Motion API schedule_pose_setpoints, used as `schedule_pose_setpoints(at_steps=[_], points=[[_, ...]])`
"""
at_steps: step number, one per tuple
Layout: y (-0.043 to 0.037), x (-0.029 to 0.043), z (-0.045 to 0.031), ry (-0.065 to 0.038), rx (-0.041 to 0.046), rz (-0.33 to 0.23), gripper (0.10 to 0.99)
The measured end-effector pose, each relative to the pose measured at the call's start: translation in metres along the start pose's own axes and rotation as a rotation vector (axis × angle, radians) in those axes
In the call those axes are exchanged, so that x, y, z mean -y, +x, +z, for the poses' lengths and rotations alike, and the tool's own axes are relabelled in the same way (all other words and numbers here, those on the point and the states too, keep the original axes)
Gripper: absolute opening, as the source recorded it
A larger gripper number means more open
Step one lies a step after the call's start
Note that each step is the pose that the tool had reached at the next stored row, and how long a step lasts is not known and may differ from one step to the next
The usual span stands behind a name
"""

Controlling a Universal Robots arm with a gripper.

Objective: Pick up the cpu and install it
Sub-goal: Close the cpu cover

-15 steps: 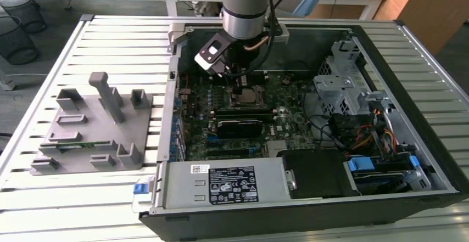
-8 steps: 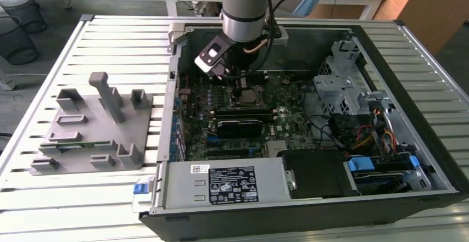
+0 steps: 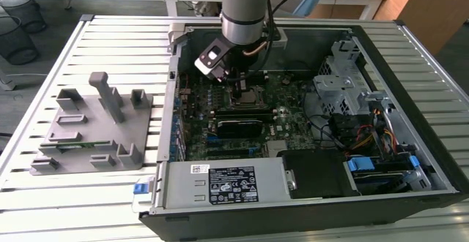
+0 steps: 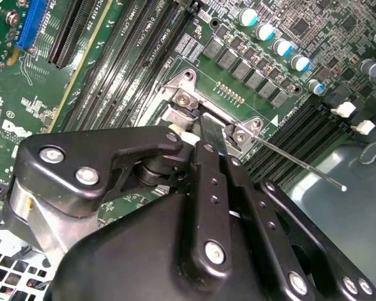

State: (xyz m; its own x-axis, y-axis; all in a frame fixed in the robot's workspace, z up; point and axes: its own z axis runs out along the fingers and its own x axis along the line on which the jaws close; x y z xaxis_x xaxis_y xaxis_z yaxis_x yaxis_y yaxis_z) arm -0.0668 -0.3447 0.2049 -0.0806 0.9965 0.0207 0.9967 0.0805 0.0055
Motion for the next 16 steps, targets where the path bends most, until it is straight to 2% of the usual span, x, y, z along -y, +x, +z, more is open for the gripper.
schedule_pose_setpoints(at_steps=[9, 16], points=[[-0.0001, 0.0001, 0.0052, 0.0, 0.0, 0.0, 0.106], [-0.0002, -0.0004, 0.0059, 0.0, -0.0019, 0.0, 0.106]])
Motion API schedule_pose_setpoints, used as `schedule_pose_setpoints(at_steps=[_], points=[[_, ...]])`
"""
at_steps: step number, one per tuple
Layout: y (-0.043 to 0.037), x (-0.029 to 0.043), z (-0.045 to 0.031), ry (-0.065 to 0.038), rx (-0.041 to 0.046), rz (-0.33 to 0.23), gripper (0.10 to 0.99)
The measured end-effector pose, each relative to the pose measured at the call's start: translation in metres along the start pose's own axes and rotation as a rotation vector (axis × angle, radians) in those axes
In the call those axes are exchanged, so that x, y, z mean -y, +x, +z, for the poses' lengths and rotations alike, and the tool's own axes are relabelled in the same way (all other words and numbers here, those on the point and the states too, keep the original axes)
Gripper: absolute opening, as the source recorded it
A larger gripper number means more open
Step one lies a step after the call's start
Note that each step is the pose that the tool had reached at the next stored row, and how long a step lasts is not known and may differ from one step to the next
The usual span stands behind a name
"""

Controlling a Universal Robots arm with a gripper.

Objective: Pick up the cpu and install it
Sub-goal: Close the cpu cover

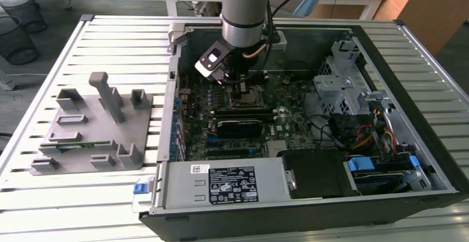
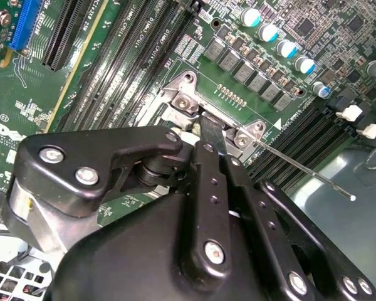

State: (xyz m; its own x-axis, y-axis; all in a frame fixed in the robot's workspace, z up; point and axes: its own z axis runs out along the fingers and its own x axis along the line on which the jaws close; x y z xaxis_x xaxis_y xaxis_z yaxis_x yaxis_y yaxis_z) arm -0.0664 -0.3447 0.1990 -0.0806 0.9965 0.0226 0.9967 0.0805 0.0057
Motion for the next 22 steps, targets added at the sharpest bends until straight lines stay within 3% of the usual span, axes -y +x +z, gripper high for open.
schedule_pose_setpoints(at_steps=[17, 22], points=[[-0.0005, -0.0066, -0.0002, -0.001, -0.0063, 0.0, 0.106], [-0.0004, -0.0066, -0.0048, 0.0, -0.0064, 0.0, 0.106]])
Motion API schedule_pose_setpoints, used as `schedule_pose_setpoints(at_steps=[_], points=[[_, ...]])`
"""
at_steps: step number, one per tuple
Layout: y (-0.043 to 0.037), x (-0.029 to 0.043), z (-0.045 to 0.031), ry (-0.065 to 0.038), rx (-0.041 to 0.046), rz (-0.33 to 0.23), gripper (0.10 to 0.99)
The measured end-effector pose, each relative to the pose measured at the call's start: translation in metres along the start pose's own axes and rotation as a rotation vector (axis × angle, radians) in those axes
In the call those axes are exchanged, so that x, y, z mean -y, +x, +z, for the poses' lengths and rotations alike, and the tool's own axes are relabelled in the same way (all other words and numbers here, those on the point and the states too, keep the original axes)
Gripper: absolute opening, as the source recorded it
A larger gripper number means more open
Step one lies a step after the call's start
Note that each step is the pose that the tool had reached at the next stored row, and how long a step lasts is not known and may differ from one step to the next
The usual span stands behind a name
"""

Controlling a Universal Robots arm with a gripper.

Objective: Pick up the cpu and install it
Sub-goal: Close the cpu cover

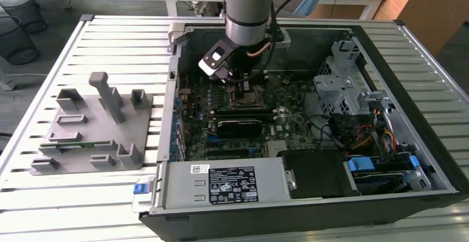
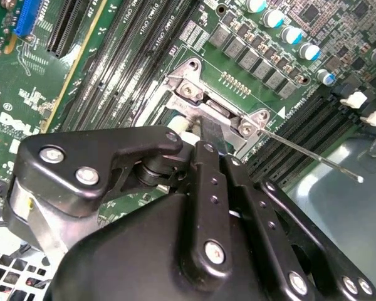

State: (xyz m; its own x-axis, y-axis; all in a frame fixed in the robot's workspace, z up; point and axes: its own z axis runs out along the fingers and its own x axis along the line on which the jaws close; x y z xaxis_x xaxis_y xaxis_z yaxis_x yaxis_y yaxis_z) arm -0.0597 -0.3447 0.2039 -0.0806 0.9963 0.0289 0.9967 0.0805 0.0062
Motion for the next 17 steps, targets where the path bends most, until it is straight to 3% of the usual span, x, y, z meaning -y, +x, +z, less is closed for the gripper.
schedule_pose_setpoints(at_steps=[6, 9, 17], points=[[0.0004, -0.0001, -0.0126, 0.0, 0.0001, 0.0, 0.106], [0.0003, -0.0006, -0.0127, -0.001, -0.0004, 0.0, 0.106], [-0.0007, -0.0131, -0.0127, 0.0, -0.0002, 0.0, 0.106]])
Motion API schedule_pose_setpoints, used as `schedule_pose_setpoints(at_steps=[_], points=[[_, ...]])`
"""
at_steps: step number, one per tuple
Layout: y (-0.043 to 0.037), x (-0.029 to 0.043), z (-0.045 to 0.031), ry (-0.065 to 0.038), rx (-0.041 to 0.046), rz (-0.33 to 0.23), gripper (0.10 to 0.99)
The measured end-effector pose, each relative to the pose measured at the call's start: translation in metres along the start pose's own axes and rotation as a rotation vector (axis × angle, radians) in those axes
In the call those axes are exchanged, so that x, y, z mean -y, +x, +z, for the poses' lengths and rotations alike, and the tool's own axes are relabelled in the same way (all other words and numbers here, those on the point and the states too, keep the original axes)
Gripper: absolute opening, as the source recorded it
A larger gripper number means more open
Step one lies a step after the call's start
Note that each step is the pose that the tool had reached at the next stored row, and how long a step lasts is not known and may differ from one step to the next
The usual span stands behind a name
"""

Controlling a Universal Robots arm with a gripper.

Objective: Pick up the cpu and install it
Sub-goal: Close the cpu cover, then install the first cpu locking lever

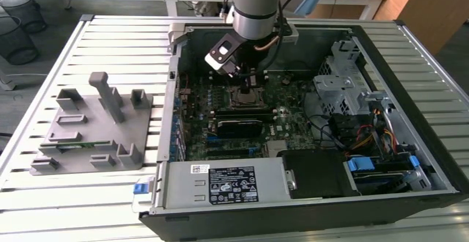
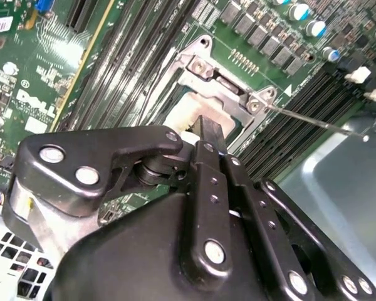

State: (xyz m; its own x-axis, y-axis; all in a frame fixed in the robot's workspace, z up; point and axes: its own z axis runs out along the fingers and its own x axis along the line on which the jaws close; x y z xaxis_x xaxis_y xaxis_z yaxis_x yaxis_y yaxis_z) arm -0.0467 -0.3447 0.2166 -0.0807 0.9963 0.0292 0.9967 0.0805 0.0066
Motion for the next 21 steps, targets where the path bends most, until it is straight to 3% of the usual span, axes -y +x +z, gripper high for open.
schedule_pose_setpoints(at_steps=[7, 21], points=[[-0.0002, -0.0035, -0.0013, 0.002, 0.0001, 0.0, 0.106], [0.0002, -0.004, -0.0156, 0.002, -0.0001, 0.0, 0.106]])
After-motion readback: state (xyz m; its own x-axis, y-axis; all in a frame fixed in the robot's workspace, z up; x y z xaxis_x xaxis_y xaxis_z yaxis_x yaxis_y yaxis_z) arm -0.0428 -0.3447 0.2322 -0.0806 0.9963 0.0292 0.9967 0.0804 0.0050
